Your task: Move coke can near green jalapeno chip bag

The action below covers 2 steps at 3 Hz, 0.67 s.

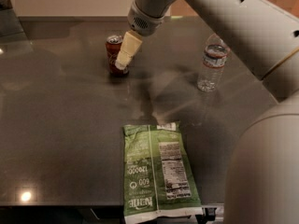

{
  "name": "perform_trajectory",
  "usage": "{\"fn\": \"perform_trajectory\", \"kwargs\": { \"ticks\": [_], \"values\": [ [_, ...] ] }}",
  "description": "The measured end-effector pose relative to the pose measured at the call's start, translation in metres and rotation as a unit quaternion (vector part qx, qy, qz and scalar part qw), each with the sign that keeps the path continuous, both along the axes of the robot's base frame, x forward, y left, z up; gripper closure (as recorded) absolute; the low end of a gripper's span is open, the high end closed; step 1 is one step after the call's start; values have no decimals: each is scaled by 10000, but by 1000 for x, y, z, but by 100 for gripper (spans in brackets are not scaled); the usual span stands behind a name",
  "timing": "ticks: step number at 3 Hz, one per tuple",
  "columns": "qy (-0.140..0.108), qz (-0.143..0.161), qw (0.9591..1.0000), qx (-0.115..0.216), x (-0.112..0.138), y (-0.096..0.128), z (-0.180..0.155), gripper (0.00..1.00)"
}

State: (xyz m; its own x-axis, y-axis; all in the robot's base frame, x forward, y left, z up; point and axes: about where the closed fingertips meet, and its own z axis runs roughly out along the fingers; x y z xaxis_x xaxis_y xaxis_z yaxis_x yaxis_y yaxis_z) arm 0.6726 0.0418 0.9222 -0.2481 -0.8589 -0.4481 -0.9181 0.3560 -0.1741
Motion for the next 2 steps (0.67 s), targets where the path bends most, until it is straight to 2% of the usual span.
{"fn": "perform_trajectory", "kwargs": {
  "ticks": [2],
  "values": [
    [239, 3, 9994, 241, 20, 36, -22, 0]
  ]
}}
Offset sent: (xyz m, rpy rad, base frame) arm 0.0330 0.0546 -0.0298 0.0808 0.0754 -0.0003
